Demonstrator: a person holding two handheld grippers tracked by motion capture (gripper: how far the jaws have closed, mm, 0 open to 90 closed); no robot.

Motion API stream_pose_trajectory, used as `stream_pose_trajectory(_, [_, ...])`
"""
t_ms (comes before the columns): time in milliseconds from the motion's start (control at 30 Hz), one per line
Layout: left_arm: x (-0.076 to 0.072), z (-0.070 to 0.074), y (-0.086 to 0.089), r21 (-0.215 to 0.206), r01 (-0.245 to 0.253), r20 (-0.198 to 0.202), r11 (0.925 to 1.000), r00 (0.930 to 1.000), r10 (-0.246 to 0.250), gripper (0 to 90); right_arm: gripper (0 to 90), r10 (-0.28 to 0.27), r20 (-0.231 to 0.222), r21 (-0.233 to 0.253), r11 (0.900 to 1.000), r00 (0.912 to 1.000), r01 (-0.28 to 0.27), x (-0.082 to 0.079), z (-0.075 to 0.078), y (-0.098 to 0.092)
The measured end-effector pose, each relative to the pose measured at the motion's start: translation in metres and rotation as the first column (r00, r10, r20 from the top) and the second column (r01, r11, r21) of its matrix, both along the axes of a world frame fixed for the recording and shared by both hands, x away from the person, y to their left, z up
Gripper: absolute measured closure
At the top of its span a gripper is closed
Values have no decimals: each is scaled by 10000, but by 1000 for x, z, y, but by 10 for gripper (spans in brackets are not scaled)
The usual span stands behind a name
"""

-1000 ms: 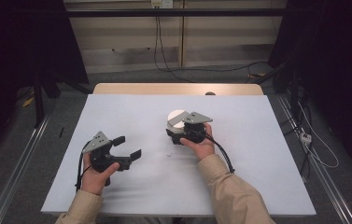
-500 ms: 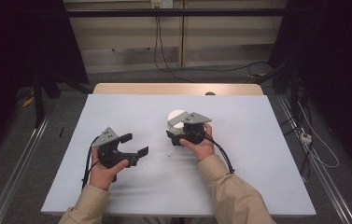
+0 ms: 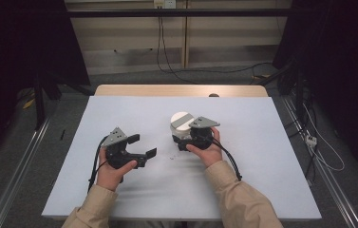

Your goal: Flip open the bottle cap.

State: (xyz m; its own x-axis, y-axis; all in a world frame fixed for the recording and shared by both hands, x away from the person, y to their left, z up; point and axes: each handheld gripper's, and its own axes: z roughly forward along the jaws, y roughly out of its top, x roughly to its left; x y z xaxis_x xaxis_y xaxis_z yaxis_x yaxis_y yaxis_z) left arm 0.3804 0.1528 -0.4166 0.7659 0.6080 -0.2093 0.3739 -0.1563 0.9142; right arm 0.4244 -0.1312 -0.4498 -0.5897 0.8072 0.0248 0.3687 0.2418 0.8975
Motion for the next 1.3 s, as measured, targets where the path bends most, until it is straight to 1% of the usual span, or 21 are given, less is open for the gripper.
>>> stream_pose_trajectory(167, [5,0,-5,129,-46,-56,9999,10000,47,68,149,-59,67,57,10000,10000,59,1,0,1])
stream_pose_trajectory(200, [7,-1,-7,134,-58,-106,9999,9999,59,69,143,-125,6,214,9997,9999,125,1,-1,1])
stream_pose_trajectory(267, [7,-1,-8,153,-80,-110,9999,9999,81,71,141,-145,63,275,9995,9999,143,2,-2,3])
stream_pose_trajectory(433, [11,-4,-10,257,-143,-150,9996,9998,147,75,165,-203,76,264,9995,9998,201,3,-4,4])
stream_pose_trajectory(467, [12,-4,-12,290,-194,-173,9994,9997,199,77,172,-192,77,320,9993,9998,189,4,-5,4])
stream_pose_trajectory(567, [14,-3,-13,321,-144,-133,9994,9998,149,78,180,-152,145,272,9995,9998,148,4,-5,4])
stream_pose_trajectory(600, [15,-2,-14,330,-120,-142,9994,9998,124,87,182,-37,263,139,9999,9996,34,4,-5,4])
stream_pose_trajectory(633, [15,-2,-14,330,-120,-142,9994,9998,124,93,182,-37,263,139,9999,9996,34,4,-5,4])
stream_pose_trajectory(667, [16,-1,-14,360,-105,-95,9993,9999,108,102,183,6,216,229,9997,9998,-11,4,-6,3])
stream_pose_trajectory(767, [18,2,-16,336,-174,-75,9993,9998,177,122,184,61,207,297,9995,9998,-67,5,-6,1])
stream_pose_trajectory(867, [21,4,-17,174,-245,-21,9995,9997,245,168,185,153,268,226,9996,9995,-159,5,-6,1])
stream_pose_trajectory(900, [21,6,-17,159,-276,-31,9995,9996,277,168,185,153,268,226,9996,9995,-159,5,-6,1])
stream_pose_trajectory(933, [23,9,-18,223,-236,30,9995,9997,235,191,185,163,253,240,9996,9995,-169,5,-6,1])
stream_pose_trajectory(1033, [24,11,-19,259,-231,86,9994,9997,229,267,185,176,245,252,9995,9995,-182,5,-6,0])
stream_pose_trajectory(1067, [25,14,-21,447,-207,177,9988,9996,199,318,185,174,244,260,9995,9995,-181,5,-6,0])
stream_pose_trajectory(1167, [27,16,-21,399,-111,78,9991,9999,108,417,185,162,249,262,9995,9996,-168,5,-6,0])
stream_pose_trajectory(1200, [28,18,-22,484,-46,65,9988,10000,43,495,185,160,248,253,9995,9996,-167,5,-6,1])
stream_pose_trajectory(1267, [29,19,-23,552,-30,41,9985,10000,27,568,185,167,255,253,9995,9995,-174,5,-6,1])
stream_pose_trajectory(1300, [30,20,-23,582,50,18,9983,10000,-51,568,185,167,255,253,9995,9995,-174,5,-6,1])
